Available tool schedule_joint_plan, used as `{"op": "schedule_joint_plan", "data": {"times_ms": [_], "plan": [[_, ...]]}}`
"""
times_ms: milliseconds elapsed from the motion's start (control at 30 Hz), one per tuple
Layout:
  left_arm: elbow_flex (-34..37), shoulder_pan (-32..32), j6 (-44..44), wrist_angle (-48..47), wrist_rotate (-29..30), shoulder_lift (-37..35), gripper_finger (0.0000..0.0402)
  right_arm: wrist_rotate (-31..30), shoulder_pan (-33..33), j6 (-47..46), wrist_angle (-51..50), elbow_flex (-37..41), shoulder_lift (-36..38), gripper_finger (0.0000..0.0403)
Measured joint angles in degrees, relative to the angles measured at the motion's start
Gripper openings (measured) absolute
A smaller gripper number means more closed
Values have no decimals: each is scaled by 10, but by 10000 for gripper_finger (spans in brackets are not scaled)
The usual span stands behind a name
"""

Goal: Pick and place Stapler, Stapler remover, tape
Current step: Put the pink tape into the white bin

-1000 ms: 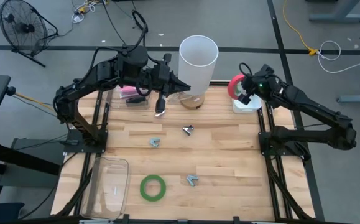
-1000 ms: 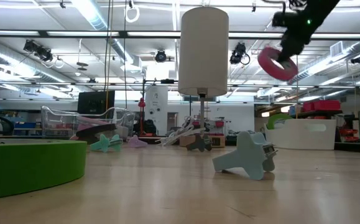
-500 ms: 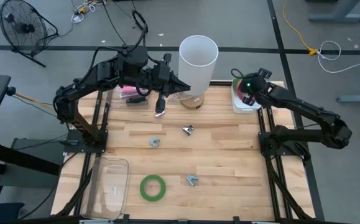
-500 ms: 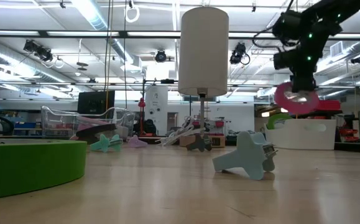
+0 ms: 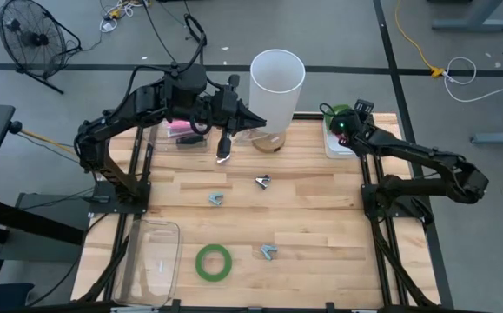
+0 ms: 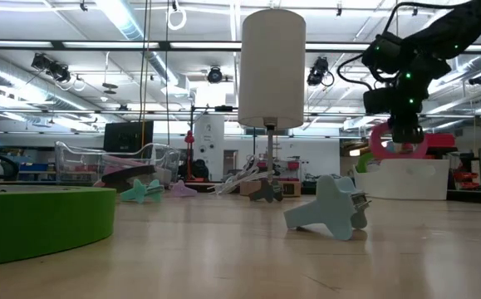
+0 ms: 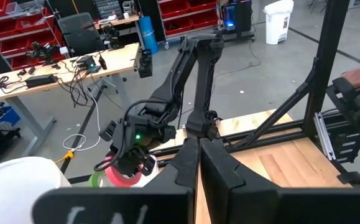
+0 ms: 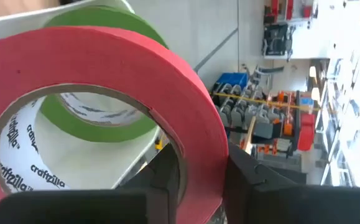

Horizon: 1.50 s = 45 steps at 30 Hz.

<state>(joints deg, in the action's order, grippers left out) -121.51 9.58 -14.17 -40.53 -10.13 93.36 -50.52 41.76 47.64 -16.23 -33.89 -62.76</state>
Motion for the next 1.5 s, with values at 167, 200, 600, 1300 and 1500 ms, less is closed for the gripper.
{"op": "schedule_joint_plan", "data": {"times_ms": [167,200,600,1300,1500], "plan": [[0,0,0,0,0,0,21,6,0,11,23,14,-20,80],[0,0,0,0,0,0,21,6,0,11,24,16,-25,80],[0,0,0,0,0,0,21,25,0,-24,19,22,-63,107],[0,0,0,0,0,0,21,22,0,-52,36,22,-65,243],[0,0,0,0,0,0,21,40,0,-65,34,22,-64,240]]}}
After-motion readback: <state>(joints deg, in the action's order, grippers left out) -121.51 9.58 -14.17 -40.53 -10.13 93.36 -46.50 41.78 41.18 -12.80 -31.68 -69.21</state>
